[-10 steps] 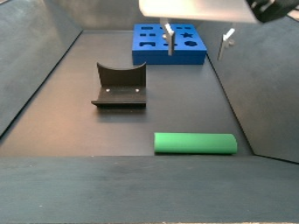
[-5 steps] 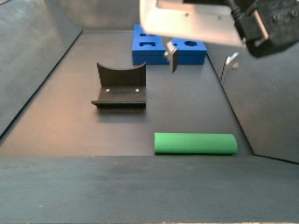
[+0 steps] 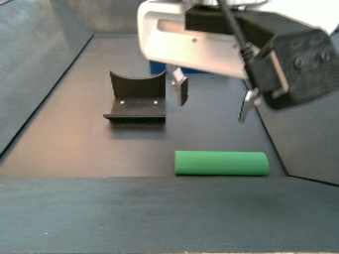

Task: Pick up the oval object. Move up. Place the oval object on the fixture. Regrasp the oval object. Move to above the board. Insert the oval object.
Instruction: Pick up the oval object.

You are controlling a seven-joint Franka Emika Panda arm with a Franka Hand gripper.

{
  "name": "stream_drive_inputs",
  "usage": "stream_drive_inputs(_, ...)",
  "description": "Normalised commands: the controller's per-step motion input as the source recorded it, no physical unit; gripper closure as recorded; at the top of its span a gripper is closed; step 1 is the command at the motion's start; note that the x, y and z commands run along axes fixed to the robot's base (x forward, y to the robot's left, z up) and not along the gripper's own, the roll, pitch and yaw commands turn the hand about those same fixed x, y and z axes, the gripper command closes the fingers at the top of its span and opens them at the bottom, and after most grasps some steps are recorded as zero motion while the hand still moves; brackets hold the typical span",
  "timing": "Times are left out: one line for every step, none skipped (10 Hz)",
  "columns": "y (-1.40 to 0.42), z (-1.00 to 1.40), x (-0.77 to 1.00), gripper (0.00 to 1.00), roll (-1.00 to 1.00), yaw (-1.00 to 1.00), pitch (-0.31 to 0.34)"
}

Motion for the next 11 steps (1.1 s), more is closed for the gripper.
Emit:
stream_drive_inputs(0.09,-0.30,0.24,0.00,-0.18,-0.77,-0.187)
stream_drive_inputs(0.00,-0.43,0.09,0.00,-0.07,-0.95,-0.121)
stream_drive_inputs(0.00,-0.44,0.07,0.00,-0.06,-0.97,-0.116)
stream_drive_inputs(0.00,-0.42,0.07,0.00,-0.06,-0.97,-0.123)
stream_drive_inputs(0.01,-0.39,0.10,0.00,-0.07,-0.93,-0.146)
stream_drive_inputs(0.02,-0.35,0.11,0.00,-0.09,-0.91,-0.164)
stream_drive_inputs(0.06,-0.28,0.15,0.00,-0.14,-0.83,-0.217)
stream_drive_inputs(0.12,-0.28,0.21,0.00,-0.16,-0.77,-0.237)
stream_drive_inputs(0.19,-0.30,0.28,0.00,-0.18,-0.70,-0.271)
stream_drive_inputs(0.21,-0.31,0.30,0.00,-0.20,-0.67,-0.297)
stream_drive_inputs(0.21,-0.33,0.31,0.00,-0.22,-0.65,-0.307)
